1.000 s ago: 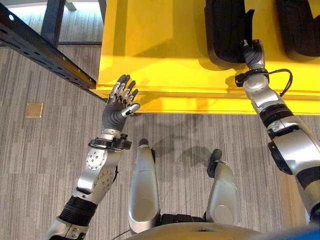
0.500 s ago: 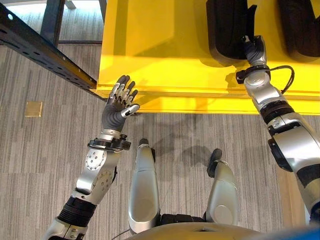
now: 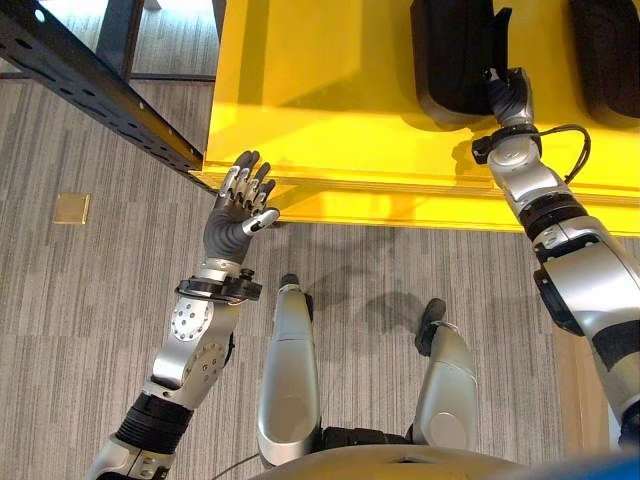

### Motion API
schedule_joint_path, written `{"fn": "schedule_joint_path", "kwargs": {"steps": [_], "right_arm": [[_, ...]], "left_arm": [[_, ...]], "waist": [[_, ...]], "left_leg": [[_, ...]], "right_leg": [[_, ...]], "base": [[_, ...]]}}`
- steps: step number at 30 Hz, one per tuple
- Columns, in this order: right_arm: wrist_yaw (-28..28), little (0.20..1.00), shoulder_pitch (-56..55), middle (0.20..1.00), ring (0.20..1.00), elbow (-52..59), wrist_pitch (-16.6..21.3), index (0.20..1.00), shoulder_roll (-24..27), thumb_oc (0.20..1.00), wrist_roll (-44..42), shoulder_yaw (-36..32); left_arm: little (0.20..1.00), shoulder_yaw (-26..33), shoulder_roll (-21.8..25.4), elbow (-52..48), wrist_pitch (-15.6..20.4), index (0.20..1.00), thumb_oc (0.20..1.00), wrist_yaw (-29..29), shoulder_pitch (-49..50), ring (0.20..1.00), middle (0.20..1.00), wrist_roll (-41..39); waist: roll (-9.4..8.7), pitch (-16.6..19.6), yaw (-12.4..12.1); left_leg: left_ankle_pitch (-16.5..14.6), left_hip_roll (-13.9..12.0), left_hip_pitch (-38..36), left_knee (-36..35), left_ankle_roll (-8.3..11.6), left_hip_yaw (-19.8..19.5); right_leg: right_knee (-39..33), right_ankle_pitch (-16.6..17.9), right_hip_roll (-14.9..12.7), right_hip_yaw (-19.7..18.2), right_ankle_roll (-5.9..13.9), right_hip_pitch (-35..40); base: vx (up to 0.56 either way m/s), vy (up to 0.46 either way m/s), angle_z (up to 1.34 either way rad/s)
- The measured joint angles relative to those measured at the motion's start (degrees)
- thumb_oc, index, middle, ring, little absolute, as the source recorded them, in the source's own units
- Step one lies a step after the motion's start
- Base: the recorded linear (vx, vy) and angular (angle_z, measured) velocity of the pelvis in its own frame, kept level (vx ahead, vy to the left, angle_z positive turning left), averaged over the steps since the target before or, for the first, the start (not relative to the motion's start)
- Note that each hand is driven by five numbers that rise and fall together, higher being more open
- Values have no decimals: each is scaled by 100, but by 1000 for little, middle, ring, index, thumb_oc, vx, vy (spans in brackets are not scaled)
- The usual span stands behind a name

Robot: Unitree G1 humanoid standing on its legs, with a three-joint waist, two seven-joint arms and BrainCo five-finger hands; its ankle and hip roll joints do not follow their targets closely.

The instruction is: Move parts from the plastic box to the shelf.

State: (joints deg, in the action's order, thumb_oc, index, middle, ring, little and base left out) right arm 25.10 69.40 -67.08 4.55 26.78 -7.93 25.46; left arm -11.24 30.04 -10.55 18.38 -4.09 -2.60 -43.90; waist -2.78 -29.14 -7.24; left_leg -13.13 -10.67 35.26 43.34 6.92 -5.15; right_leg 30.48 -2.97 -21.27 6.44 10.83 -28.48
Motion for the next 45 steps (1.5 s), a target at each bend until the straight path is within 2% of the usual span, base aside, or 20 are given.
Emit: {"fn": "schedule_joint_path", "kwargs": {"steps": [24,25,26,27,45], "right_arm": [[145,200,194,200,200,-217,-23,200,-1,200,-95,4],[145,253,234,253,253,-268,-35,253,-1,253,-96,5],[147,561,256,561,561,-342,-44,561,-1,561,-97,4],[172,1000,264,1000,1000,-378,-44,1000,-1,1000,-98,-1],[297,1000,300,1000,1000,-50,-16,1000,-82,1000,-197,-15]], "left_arm": [[1000,-6,2,0,8,1000,1000,-120,3,1000,1000,0],[1000,-6,2,0,8,1000,1000,-120,3,1000,1000,1],[1000,-6,2,0,8,1000,1000,-121,4,1000,1000,0],[1000,-2,3,0,10,1000,1000,-124,4,1000,1000,0],[1000,0,4,0,100,1000,1000,-140,78,1000,1000,1]], "waist": [[5,-9,29],[8,-10,31],[8,-10,29],[8,-10,30],[8,-11,103]], "left_leg": [[-1,17,110,38,-1,0],[-1,16,123,62,-2,-1],[-13,18,130,86,-18,0],[-16,21,135,91,-23,0],[-18,45,166,109,-27,-11]], "right_leg": [[83,-37,-38,2,9,-130],[93,-37,-38,1,9,-135],[104,-37,-42,0,9,-134],[117,-37,-46,0,9,-134],[137,-41,-67,-6,7,-173]], "base": [[0,0,0],[0,0,0],[0,0,0],[0,0,0],[0,0,0]]}}
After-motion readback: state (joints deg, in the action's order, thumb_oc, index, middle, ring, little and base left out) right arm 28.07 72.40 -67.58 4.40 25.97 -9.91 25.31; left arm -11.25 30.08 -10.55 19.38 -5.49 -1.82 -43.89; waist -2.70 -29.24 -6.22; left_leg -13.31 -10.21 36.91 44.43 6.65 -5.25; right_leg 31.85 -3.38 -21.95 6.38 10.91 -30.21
